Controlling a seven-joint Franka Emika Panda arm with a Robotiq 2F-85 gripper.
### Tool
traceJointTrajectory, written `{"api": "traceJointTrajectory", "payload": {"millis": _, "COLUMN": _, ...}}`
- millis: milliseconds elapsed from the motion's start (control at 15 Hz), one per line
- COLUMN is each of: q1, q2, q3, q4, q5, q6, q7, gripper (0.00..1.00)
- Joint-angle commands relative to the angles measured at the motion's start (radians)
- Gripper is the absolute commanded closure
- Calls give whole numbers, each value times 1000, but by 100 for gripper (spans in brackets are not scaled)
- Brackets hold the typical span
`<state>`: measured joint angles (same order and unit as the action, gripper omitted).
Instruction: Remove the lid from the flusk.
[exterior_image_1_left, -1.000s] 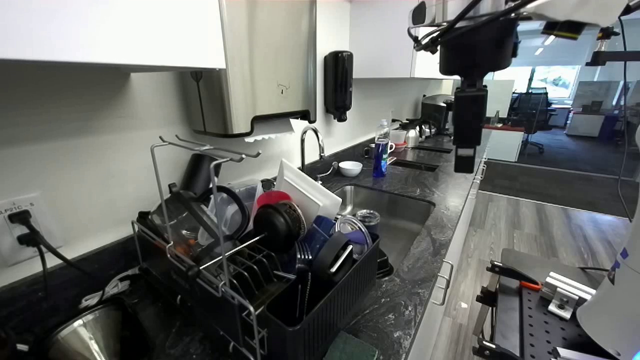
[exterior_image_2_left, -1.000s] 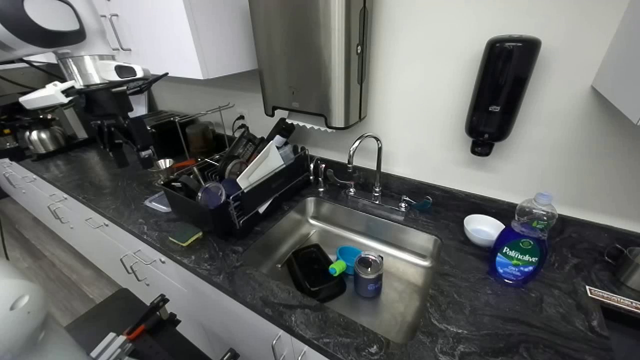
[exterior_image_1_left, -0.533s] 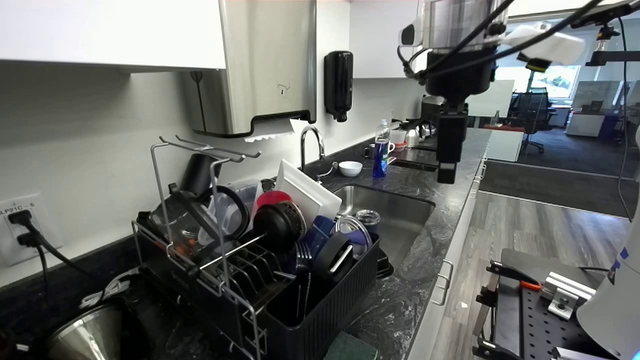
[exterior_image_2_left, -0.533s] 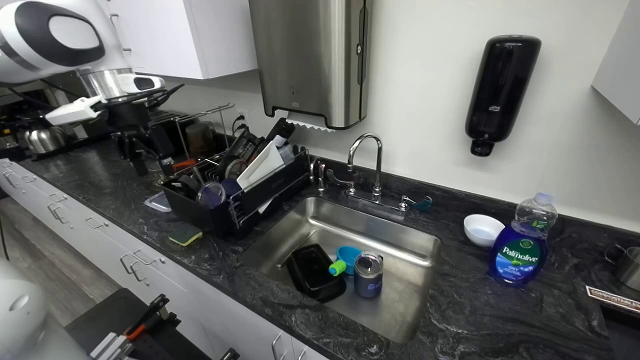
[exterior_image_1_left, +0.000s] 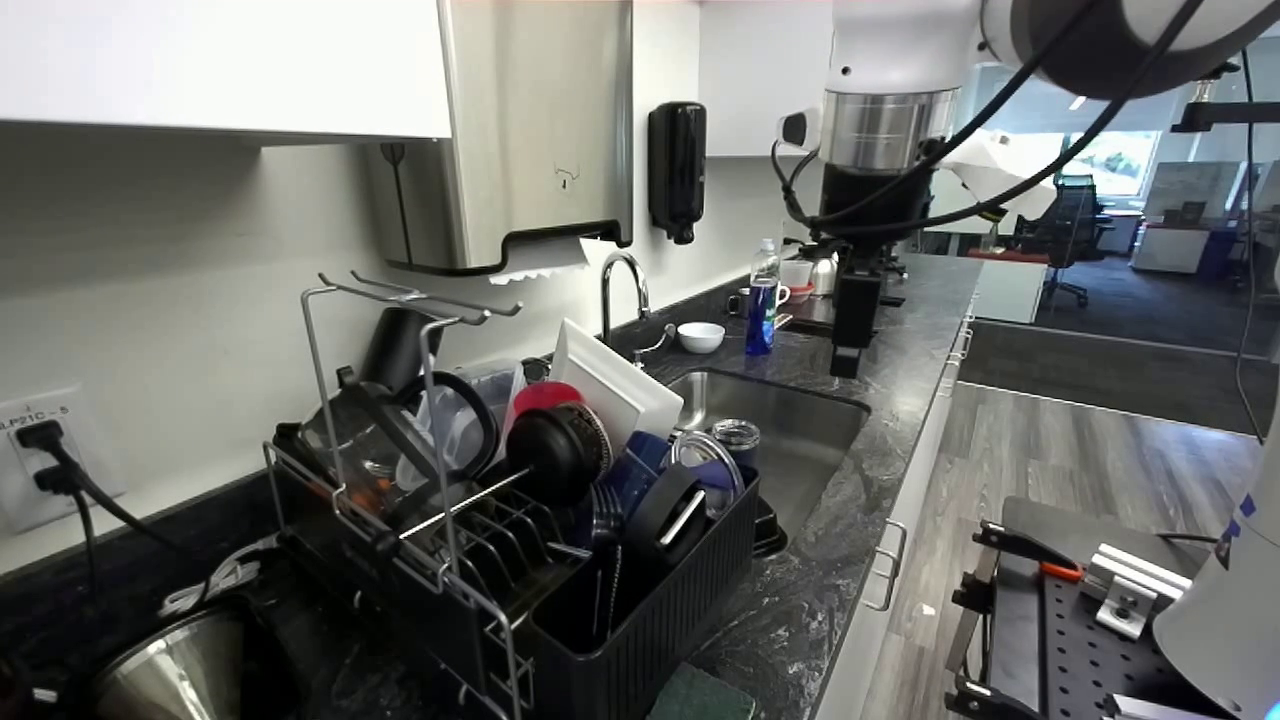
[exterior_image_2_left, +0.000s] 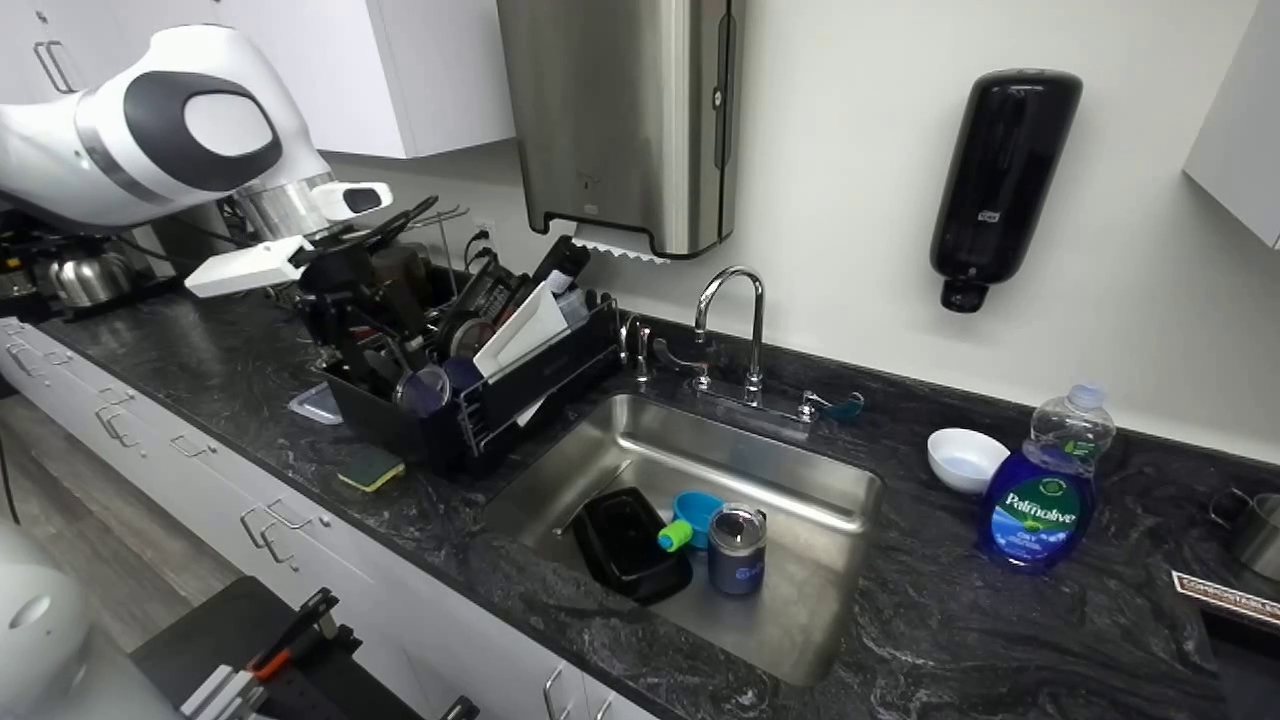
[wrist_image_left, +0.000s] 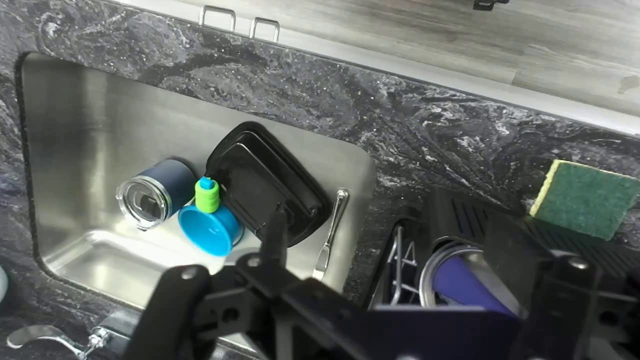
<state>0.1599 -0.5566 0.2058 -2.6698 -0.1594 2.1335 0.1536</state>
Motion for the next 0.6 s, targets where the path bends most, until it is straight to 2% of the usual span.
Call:
{"api": "traceJointTrajectory", "payload": {"millis": 0, "q1": -42, "q2": 2, "q3": -33, "q4": -38, "q5": -57, "q6": 71, "q7": -43, "gripper": 0}}
{"api": "traceJointTrajectory", "payload": {"millis": 200, "q1": -95, "q2": 31, "q3": -66, "q4": -69, "q5": -129, "q6": 145, "q7": -62, "gripper": 0}}
{"api": "traceJointTrajectory", "payload": {"millis": 533, "q1": -220, "q2": 179, "q3": -93, "q4": -81, "q5": -292, "q6": 278, "q7": -19, "gripper": 0}}
